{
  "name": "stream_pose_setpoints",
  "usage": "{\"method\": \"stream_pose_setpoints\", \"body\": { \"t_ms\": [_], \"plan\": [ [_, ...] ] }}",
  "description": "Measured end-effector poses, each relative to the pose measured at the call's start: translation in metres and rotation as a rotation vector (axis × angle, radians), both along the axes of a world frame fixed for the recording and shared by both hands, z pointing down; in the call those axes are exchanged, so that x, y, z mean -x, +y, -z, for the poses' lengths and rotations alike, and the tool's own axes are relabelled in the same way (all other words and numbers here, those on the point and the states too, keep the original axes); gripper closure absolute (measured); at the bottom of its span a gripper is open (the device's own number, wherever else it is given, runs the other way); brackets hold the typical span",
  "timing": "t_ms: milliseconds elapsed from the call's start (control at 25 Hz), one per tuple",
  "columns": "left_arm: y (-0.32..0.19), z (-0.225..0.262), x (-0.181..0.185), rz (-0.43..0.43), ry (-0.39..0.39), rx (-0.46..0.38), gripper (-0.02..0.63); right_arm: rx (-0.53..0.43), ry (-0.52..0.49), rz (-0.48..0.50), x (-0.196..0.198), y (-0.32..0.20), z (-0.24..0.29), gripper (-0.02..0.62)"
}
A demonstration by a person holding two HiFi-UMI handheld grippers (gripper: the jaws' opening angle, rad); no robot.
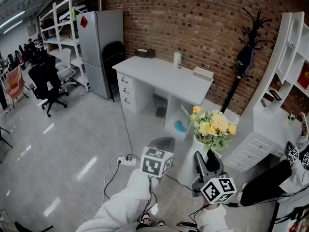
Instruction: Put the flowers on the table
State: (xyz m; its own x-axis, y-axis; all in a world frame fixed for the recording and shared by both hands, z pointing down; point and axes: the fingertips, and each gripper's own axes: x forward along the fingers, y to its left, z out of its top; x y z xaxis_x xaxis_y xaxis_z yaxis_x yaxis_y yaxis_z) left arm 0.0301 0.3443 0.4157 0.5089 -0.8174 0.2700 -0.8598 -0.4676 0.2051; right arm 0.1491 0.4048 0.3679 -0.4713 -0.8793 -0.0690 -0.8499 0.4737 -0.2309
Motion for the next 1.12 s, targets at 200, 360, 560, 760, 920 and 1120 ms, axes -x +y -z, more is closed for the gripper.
{"method": "stream_pose_setpoints", "body": {
  "t_ms": [200, 360, 560, 760, 920, 1120],
  "plan": [
    [0.002, -0.003, -0.002, 0.009, -0.003, 0.004, 0.600, -0.003, 0.000, -0.003, -0.003, 0.002, -0.001, 0.342],
    [0.005, -0.004, 0.000, 0.014, 0.000, 0.007, 0.600, -0.002, 0.001, -0.006, -0.001, 0.002, 0.001, 0.342],
    [0.001, -0.006, 0.010, 0.023, 0.000, 0.007, 0.600, 0.000, -0.010, 0.016, 0.010, -0.003, 0.000, 0.342],
    [-0.009, -0.009, 0.025, 0.022, 0.002, 0.001, 0.600, 0.002, -0.014, 0.015, 0.026, -0.015, -0.002, 0.342],
    [-0.022, -0.008, 0.044, 0.017, -0.004, -0.012, 0.600, -0.009, -0.018, -0.007, 0.040, -0.029, -0.001, 0.342],
    [-0.038, -0.008, 0.065, 0.019, 0.002, -0.017, 0.600, -0.020, -0.018, -0.026, 0.055, -0.042, 0.001, 0.342]
  ]
}}
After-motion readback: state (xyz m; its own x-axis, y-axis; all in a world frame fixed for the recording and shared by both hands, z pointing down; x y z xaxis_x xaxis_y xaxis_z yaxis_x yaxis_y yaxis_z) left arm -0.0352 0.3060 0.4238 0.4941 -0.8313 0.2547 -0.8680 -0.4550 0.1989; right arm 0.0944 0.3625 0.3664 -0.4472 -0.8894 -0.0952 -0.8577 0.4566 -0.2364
